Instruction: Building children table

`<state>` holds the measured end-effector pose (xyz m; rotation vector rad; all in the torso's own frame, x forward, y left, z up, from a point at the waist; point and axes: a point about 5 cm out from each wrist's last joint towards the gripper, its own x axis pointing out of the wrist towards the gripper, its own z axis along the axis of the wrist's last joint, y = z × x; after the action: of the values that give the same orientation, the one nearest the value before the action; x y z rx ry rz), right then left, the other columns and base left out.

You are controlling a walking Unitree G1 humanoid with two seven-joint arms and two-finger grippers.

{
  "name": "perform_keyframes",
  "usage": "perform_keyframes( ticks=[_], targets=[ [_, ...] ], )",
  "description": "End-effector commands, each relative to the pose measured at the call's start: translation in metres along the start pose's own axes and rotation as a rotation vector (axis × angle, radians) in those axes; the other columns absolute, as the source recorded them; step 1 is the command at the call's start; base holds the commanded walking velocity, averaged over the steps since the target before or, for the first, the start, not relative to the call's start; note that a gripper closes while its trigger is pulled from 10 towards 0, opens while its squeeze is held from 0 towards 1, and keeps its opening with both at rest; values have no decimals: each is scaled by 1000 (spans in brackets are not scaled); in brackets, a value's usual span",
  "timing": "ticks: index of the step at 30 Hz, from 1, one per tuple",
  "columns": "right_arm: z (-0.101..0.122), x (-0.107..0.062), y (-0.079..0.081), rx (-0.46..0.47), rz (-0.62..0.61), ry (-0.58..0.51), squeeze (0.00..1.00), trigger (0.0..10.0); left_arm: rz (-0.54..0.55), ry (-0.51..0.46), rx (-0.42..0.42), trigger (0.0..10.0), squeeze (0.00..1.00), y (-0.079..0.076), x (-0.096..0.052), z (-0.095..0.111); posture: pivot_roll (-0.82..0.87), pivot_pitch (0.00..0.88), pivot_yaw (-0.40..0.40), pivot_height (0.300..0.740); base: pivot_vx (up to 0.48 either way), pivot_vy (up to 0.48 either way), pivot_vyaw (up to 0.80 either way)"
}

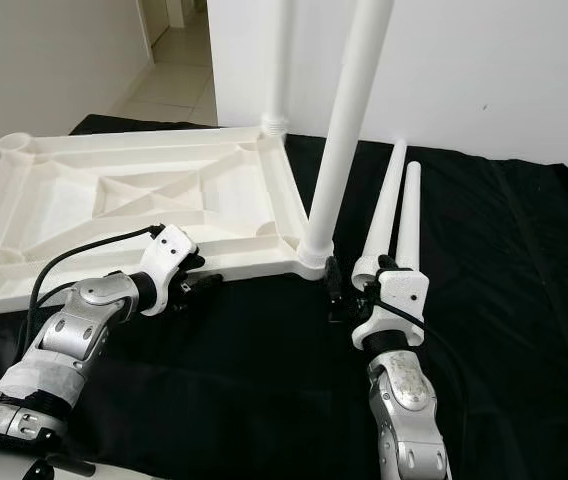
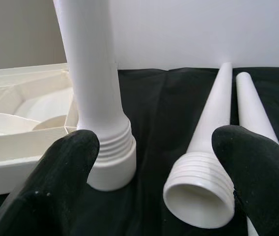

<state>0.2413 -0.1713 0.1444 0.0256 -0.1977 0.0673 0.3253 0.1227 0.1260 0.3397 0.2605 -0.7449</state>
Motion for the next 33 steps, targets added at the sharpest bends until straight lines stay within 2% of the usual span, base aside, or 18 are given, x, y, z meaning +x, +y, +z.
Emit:
perform_keyframes(
  ticks=[1,10,15,17,24,27,29,30,33],
  targets=[
    [2,-2,-1,-10,-6,-9,0,10000,185,79,-47,0,0,9,-6,-21,-62,64,6,740,0,0,0],
    [0,-2,-2,-18,-9,0,0,10000,160,96,-73,0,0,1,-12,-27,-58,73,8,740,0,0,0],
    [0,-1,-3,-20,-9,-2,0,10000,149,96,-95,0,0,-8,-15,-29,-54,74,7,740,0,0,0],
    [1,2,-4,-26,-9,-5,0,10000,135,100,-112,0,0,-17,-14,-31,-54,72,5,740,0,0,0],
    [2,3,-6,-34,-10,-7,0,10000,148,125,-141,0,0,-21,-16,-36,-57,73,5,740,0,0,0],
    [2,4,-7,-39,-12,-9,0,10000,254,194,-196,0,0,-16,-21,-50,-58,74,5,740,0,0,0],
    [2,4,-7,-39,-12,-8,0,10000,275,208,-212,0,0,-15,-22,-52,-57,72,4,740,0,0,0],
    [2,4,-7,-40,-12,-8,0,10000,333,228,-232,0,0,-11,-24,-56,-57,72,4,740,0,0,0],
    [2,5,-7,-41,-12,-9,0,10000,389,243,-258,0,0,-6,-27,-61,-57,71,4,740,0,0,0]
  ],
)
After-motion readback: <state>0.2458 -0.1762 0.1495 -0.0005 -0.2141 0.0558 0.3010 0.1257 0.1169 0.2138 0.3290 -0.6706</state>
